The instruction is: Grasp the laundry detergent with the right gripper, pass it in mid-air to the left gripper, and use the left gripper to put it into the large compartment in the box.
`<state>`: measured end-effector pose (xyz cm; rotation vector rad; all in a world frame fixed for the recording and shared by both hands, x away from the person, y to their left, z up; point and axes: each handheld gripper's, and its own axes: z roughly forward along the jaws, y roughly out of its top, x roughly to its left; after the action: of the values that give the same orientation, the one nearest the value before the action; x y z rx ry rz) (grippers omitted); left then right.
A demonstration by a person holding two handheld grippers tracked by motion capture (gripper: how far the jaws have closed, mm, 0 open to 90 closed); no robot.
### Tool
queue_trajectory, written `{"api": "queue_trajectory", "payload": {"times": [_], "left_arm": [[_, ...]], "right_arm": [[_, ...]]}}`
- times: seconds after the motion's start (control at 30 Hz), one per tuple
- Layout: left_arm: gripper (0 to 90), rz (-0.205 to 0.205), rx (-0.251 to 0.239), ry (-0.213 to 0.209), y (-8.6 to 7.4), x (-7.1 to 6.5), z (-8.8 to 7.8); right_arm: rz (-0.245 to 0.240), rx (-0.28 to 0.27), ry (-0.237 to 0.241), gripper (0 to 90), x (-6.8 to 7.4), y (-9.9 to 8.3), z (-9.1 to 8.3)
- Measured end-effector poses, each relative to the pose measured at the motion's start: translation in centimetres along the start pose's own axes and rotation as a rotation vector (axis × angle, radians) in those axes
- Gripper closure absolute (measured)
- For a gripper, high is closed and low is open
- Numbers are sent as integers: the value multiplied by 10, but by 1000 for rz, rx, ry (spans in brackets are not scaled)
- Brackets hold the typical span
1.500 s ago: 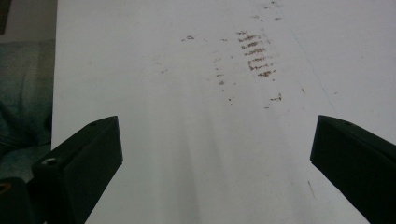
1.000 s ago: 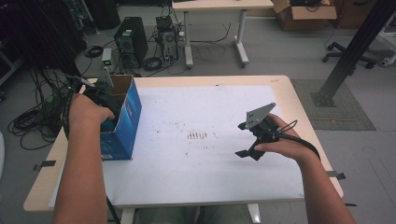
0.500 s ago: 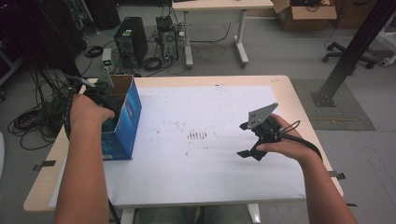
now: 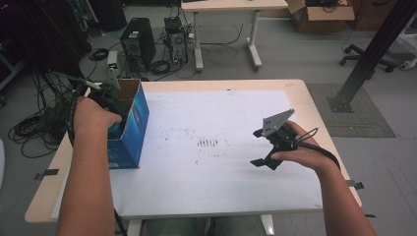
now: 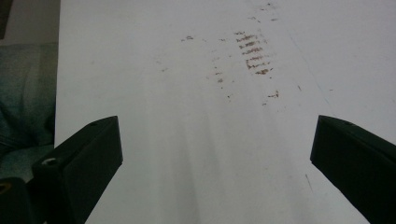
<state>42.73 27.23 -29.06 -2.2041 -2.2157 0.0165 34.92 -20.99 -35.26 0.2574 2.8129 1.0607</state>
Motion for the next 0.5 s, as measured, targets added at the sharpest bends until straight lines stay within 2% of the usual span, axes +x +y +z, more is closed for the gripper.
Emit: {"api": "queue_trajectory", "payload": {"times": [0.27,0.5], "left_arm": [[309,-6,-28,14,-4,-2,-13],[252,4,-42,29,-7,-6,-23]], "right_arm": [[-6,-5,-2,23,1,1,-3],[-10,-13,-5,23,2,3,-6]]}}
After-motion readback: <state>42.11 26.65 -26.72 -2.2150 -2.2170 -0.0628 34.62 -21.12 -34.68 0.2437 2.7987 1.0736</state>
